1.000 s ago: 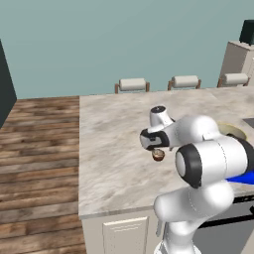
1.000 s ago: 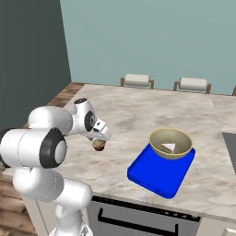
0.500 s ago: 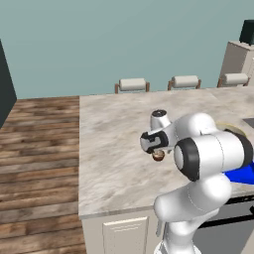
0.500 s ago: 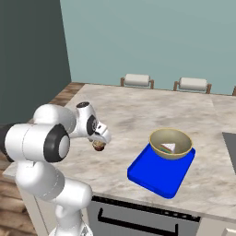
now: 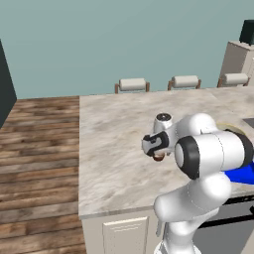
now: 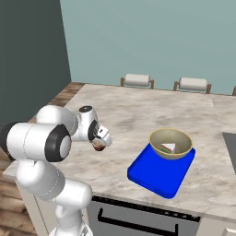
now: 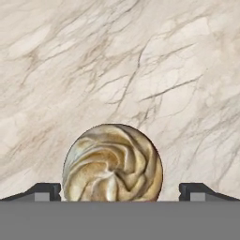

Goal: Place the bowl with cake and the cupcake onto the tray.

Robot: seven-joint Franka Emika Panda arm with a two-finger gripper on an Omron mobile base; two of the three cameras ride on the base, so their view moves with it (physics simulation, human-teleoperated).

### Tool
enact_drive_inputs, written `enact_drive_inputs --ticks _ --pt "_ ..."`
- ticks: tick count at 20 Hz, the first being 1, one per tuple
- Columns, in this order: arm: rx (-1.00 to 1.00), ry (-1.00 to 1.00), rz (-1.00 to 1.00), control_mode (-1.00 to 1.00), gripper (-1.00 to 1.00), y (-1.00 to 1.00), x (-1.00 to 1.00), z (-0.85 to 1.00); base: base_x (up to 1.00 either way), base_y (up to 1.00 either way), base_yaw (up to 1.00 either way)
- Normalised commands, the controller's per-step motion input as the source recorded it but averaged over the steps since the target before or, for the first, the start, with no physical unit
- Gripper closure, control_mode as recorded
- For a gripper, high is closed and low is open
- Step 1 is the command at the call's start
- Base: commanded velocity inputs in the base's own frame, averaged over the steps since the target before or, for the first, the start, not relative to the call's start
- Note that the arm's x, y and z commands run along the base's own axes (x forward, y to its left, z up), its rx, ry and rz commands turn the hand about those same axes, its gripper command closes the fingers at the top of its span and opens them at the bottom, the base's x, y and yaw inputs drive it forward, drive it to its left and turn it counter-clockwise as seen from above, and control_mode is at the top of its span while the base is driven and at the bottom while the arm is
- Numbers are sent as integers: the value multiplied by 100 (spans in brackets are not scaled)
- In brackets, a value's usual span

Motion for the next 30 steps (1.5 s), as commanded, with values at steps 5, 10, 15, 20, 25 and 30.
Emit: enact_drive_inputs --ticks 5,10,15,20,25,30 --pt "4 -5 0 -100 -100 0 0 -10 0 0 0" --pt "3 -6 0 -100 -100 0 7 -12 0 0 0" --pt "0 -4 0 -100 100 0 9 -15 0 0 0" --pt "0 0 0 -100 100 -1 0 -1 0 0 0" --pt "5 -6 -3 -100 100 -31 -1 39 0 0 0" --pt "1 -3 -7 -100 100 -60 -8 50 0 0 0"
